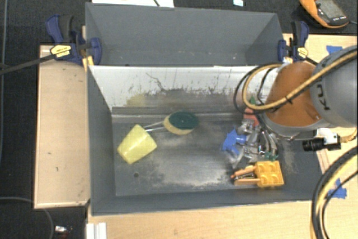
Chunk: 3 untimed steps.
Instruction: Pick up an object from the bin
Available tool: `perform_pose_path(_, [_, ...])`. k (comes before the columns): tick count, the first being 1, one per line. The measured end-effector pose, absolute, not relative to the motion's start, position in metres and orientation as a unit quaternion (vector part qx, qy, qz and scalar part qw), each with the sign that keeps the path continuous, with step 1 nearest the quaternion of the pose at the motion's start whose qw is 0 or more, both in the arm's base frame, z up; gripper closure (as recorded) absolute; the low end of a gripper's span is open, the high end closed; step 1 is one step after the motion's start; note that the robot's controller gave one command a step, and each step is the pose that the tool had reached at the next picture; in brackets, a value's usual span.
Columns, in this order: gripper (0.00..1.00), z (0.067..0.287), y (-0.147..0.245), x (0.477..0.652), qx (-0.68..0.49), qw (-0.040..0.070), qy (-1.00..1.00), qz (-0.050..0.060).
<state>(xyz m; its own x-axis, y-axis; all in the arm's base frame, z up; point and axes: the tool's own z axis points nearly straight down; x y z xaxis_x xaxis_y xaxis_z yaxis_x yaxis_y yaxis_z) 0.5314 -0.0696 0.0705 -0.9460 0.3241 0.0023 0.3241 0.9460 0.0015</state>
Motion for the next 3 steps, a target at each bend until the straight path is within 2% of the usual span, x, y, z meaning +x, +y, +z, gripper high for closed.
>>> perform_pose_path(1, [1.0,0.083,-0.104,0.532,-0.197,-0.004,-0.98,-0.001])
perform_pose_path(2, [1.0,0.083,-0.104,0.532,-0.197,-0.004,-0.98,-0.001])
perform_pose_path(3, [0.0,0.074,-0.106,0.521,-0.206,-0.003,-0.978,-0.001])
